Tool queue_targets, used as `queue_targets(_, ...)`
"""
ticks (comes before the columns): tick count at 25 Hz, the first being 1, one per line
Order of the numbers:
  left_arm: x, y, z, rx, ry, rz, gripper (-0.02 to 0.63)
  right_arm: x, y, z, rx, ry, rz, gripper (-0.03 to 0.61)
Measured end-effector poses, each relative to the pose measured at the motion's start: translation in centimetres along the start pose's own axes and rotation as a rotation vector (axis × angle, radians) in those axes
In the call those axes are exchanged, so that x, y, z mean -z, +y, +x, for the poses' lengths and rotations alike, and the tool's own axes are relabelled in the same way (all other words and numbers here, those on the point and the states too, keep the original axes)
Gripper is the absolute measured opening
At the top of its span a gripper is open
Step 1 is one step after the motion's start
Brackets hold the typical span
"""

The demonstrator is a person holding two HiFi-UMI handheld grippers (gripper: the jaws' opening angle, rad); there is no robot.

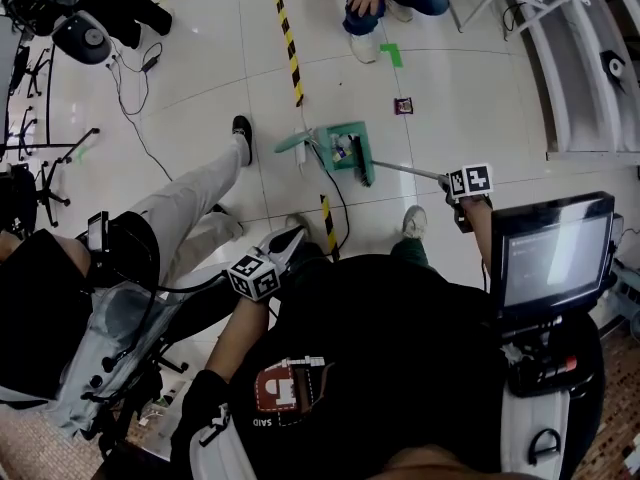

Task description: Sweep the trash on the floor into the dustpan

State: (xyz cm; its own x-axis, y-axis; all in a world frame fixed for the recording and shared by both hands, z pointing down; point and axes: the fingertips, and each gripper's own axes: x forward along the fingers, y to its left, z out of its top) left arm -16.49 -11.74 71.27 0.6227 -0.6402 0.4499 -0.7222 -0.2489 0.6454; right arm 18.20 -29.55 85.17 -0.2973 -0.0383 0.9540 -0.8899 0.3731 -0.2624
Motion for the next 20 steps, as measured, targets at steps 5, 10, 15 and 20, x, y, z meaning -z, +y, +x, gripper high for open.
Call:
queue_targets(5, -1.7, -0.4, -0.2, 0.005, -0.053, 0.011, 0.000, 0.9, -1.6, -3.5, 0.048, 0.004, -0.009, 0.087)
queue_targets(10, -6.5, 0.6, -0.2, 0.018, -0.147, 0.041, 0.000, 0.1, -2.4, -8.0, 0.056, -0.012, 0.037, 0.087)
queue_targets(15, -8.6, 1.2, -3.3, 0.097, -0.179, 0.074, 0.000, 2.3, 1.0, -10.8, 0.033, -0.052, 0.115, 0.087)
queue_targets(20, -10.0, 2.6, -5.7, 0.220, -0.086, 0.123, 0.000, 4.4, 6.6, -14.4, 0.035, -0.137, 0.284, 0.087)
